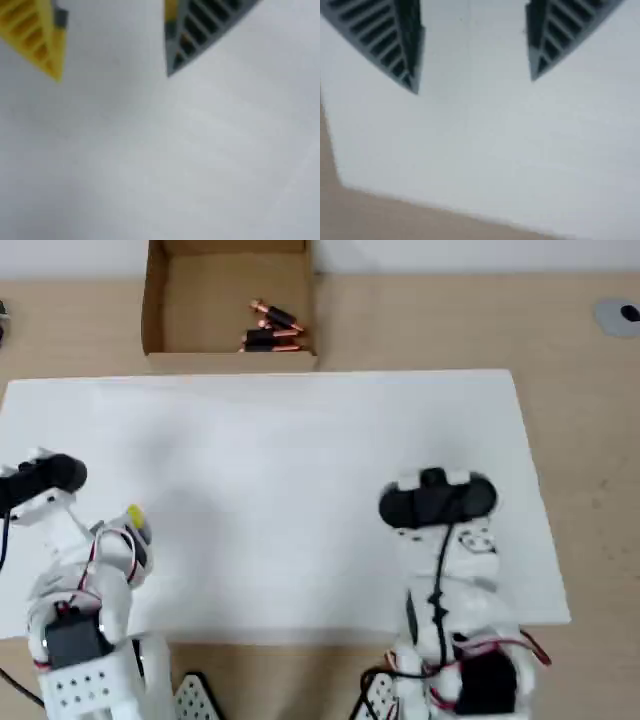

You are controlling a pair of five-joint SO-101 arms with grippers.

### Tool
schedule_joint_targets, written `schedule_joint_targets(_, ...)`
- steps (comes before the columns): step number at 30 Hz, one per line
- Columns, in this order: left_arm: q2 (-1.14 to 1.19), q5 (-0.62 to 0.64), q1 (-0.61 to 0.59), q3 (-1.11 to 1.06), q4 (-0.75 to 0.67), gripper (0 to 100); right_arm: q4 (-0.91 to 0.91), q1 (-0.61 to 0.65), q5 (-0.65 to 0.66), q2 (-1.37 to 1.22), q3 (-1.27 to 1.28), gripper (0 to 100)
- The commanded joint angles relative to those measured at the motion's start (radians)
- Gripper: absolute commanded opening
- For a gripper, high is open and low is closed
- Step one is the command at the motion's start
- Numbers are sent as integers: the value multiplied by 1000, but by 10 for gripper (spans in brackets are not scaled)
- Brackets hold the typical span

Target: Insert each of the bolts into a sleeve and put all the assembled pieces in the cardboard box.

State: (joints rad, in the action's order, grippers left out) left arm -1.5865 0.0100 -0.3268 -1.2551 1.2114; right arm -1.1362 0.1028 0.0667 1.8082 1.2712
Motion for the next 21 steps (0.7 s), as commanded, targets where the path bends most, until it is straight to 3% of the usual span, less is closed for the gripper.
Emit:
schedule_joint_targets(1, -188, -69, -9, 15, 60, 72, 63, 7, 0, 104, 73, 178)
schedule_joint_targets(9, -237, -115, -18, 3, 144, 60, 80, 7, 6, 113, 160, 178)
schedule_joint_targets(21, -239, -110, -18, -127, 149, 60, 78, 5, 2, 111, 325, 178)
